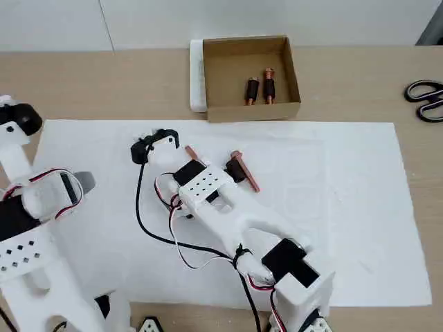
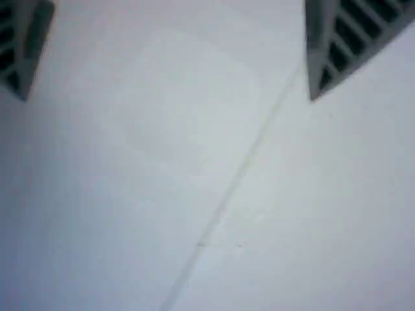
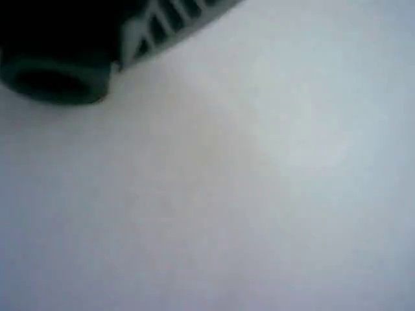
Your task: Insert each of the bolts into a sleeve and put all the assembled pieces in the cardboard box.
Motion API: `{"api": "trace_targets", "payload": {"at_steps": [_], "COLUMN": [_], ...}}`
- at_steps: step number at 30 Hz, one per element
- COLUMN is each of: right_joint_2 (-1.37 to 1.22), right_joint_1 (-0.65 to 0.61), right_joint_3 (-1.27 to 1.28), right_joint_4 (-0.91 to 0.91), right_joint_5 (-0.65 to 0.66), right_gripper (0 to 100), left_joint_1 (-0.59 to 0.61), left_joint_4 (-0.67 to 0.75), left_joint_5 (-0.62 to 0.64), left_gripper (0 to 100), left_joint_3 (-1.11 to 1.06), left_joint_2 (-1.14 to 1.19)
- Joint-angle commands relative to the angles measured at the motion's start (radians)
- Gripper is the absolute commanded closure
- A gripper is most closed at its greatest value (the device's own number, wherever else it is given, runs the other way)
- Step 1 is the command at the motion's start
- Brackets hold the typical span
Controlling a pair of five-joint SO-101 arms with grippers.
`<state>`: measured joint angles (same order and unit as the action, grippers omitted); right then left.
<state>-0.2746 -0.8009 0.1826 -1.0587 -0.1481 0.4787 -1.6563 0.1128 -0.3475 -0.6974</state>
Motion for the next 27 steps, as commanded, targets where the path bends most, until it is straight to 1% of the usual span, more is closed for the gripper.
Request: {"api": "trace_targets", "payload": {"at_steps": [1, 6, 23, 27], "right_joint_2": [-0.048, -0.087, -0.082, -0.024], "right_joint_1": [-0.044, -0.045, -0.044, -0.044], "right_joint_3": [0.011, 0.003, 0.002, -0.051], "right_joint_4": [-0.001, 0.002, 0.001, -0.064], "right_joint_5": [-0.003, -0.003, -0.003, -0.003], "right_gripper": [89.8, 89.8, 90.4, 94.6], "left_joint_1": [0.002, 0.002, -0.002, -0.002], "left_joint_4": [0.003, 0.003, 0.003, 0.003], "left_joint_5": [-0.003, -0.003, -0.003, -0.003], "left_gripper": [74, 74, 74, 74], "left_joint_3": [0.002, 0.002, 0.002, 0.002], "left_joint_2": [-0.014, -0.014, -0.014, -0.014]}}
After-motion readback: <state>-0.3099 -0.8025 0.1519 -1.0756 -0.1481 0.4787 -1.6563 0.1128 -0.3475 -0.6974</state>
